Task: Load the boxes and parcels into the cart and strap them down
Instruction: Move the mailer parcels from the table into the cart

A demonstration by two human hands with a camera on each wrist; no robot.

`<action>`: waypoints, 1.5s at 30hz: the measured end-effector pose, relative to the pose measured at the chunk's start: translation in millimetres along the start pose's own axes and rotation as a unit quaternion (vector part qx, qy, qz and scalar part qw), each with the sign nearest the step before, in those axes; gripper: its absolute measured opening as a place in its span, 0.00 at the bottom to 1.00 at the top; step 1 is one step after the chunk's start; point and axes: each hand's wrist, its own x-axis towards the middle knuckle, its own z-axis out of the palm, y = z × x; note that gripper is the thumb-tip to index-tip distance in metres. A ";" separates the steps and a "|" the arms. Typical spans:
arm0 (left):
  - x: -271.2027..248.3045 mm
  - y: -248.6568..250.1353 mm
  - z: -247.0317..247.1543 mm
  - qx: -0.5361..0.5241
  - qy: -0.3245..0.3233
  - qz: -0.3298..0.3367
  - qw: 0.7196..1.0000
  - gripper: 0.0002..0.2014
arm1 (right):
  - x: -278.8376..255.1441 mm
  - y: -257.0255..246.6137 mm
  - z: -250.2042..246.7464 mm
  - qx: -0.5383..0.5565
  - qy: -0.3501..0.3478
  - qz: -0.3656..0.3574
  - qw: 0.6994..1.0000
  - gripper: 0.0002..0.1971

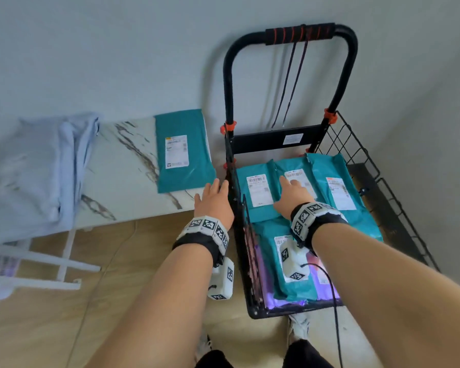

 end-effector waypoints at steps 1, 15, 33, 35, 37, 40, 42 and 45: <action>-6.2 -16.0 -4.3 0.004 0.001 0.001 1.000 0.35 | -6.1 -17.3 5.2 0.007 0.002 -0.001 1.000 0.36; -23.0 -166.4 -41.3 -0.035 0.014 -0.049 0.998 0.31 | -29.6 -169.8 54.8 0.061 -0.010 -0.057 0.996 0.22; 149.9 -181.1 -46.1 -0.208 -0.024 -0.126 0.970 0.16 | 136.2 -222.0 34.5 0.103 -0.042 -0.019 0.994 0.26; 160.8 -180.0 -42.2 -0.208 -0.022 -0.130 0.969 0.12 | 146.5 -223.6 36.2 0.090 -0.047 -0.028 0.994 0.27; 169.6 -178.6 -39.7 -0.203 -0.021 -0.134 0.970 0.11 | 154.0 -224.6 38.7 0.080 -0.046 -0.043 0.995 0.28; 179.8 -179.1 -36.8 -0.218 -0.013 -0.152 0.964 0.14 | 160.2 -225.3 41.1 0.080 -0.042 -0.042 0.995 0.31; 179.9 -177.0 -40.7 -0.262 -0.013 -0.169 0.950 0.13 | 160.8 -224.9 40.4 0.088 -0.034 -0.038 0.995 0.31; 176.0 -174.5 -46.3 -0.287 -0.031 -0.199 0.936 0.12 | 158.6 -222.4 38.9 0.101 -0.030 -0.035 0.994 0.29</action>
